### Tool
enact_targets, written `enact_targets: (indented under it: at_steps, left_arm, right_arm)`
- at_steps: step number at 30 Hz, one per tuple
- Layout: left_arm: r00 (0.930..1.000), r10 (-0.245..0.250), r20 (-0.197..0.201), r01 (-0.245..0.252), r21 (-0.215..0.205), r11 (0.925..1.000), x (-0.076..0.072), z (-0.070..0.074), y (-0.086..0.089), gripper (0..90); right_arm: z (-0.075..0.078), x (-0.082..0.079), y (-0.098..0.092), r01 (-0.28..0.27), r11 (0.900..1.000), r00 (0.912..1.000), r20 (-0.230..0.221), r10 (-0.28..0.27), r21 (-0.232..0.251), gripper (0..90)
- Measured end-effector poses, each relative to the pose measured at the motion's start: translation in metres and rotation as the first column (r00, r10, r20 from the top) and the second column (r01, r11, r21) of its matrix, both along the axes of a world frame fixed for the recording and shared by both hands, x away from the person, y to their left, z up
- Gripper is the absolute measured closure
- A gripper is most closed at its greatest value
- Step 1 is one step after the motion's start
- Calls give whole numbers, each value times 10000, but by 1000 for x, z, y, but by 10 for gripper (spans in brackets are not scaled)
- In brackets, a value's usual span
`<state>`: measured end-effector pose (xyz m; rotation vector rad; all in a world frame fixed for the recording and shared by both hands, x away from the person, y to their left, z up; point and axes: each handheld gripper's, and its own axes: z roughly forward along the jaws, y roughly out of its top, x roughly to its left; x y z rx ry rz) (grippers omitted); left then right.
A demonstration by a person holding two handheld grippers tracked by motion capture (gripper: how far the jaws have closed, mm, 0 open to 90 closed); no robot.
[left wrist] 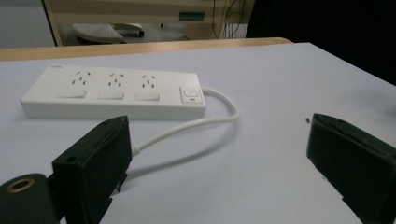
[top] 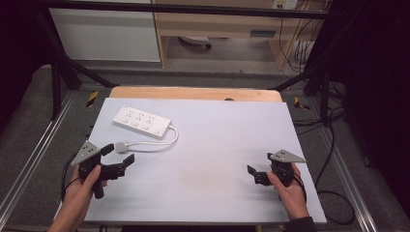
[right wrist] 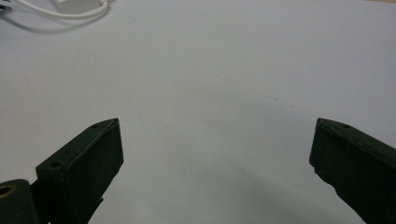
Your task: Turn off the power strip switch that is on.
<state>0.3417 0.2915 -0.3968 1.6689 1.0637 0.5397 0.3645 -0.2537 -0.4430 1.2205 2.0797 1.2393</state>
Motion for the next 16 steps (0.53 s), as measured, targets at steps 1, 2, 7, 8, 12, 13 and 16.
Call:
enact_targets:
  at_steps: [1,2,7,8,12,13,16]
  left_arm:
    - [10000,-30,-14,30,4,10000,-1,-2,0,65]
    - [9999,-50,-90,50,23,10000,-3,-4,0,65]
    - [9986,-104,-512,115,221,9997,-10,-14,-2,67]
    - [9979,-111,-633,127,251,9996,-12,-15,-3,67]
    - [9951,-25,-989,86,616,9981,-17,-23,-2,69]
    - [9939,-49,-1106,124,675,9976,-18,-26,-2,69]
    - [9906,21,-1367,100,877,9961,-18,-32,-2,71]
  right_arm:
    - [0,0,0,14,10000,10000,4,-14,-6,32]
    - [0,0,0,23,10000,10000,5,-23,-17,32]
    - [0,0,0,140,9999,9999,43,-140,-43,32]
    - [0,0,0,175,9998,9998,30,-175,-102,32]
    - [-2,2,0,356,9991,9994,-27,-357,-241,32]
    - [-4,3,0,438,9985,9990,-121,-442,-326,33]
    - [-10,9,2,658,9950,9969,-371,-687,-755,34]
